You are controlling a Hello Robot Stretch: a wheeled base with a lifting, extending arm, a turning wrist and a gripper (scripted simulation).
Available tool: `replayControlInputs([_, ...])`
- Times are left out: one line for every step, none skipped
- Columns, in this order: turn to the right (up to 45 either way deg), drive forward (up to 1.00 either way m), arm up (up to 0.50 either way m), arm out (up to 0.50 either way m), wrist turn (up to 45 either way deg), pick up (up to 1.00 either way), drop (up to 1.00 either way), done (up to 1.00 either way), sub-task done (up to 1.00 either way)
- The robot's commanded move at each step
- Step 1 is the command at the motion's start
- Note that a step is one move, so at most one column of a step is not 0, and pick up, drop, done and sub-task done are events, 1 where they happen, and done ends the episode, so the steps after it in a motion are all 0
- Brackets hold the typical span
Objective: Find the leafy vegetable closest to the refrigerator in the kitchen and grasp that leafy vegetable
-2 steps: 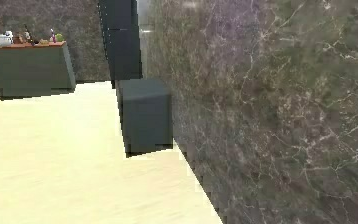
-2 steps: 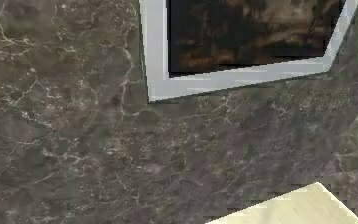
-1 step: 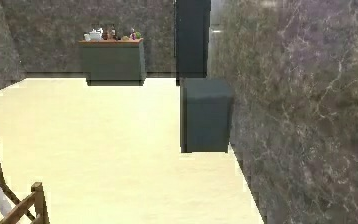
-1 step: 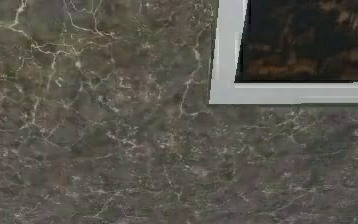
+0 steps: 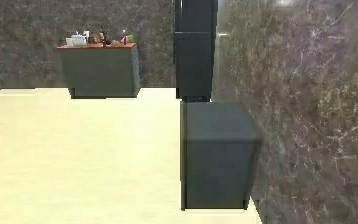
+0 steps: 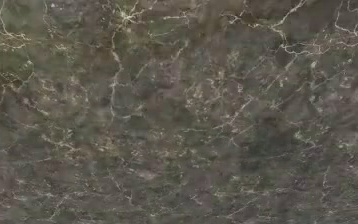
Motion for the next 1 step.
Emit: replayControlInputs([-30.0,0.00,0.00,0.00,0.0,0.00,0.00,0.00,0.00])
